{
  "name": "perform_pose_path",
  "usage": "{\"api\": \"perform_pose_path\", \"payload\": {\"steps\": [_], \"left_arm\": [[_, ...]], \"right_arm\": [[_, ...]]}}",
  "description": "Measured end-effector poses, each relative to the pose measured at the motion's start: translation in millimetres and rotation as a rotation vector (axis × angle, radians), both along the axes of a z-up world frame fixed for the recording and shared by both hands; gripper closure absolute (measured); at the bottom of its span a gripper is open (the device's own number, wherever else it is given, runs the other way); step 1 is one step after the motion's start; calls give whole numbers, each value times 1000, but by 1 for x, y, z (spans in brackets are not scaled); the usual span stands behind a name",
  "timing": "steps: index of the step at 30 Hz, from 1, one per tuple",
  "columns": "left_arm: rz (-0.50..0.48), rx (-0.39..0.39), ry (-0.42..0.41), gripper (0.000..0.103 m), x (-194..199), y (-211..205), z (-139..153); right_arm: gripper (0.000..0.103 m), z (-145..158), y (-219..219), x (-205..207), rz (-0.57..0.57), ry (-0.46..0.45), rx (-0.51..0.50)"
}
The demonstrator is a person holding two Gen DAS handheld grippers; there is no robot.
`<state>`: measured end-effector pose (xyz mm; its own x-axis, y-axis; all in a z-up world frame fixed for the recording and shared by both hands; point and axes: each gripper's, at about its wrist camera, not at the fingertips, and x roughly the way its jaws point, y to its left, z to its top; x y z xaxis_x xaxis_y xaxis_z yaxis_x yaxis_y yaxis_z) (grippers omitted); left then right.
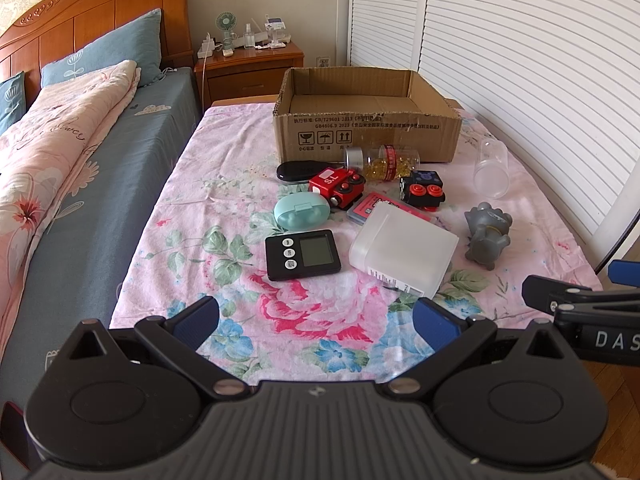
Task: Organize rigid objects
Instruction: 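Move the left tool toward the black timer while the right tool approaches the grey cat figurine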
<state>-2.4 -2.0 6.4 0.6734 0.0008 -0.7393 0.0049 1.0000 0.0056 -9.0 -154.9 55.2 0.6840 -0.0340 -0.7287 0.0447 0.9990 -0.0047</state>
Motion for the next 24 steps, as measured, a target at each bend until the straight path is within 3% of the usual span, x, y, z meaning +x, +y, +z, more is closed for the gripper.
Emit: {"api": "perform_pose_path", "payload": {"steps": [24], "left_arm": [[-3,-6,-2,1,1,0,1]], "right_arm": [[0,3,0,-1,0,-7,6]]}}
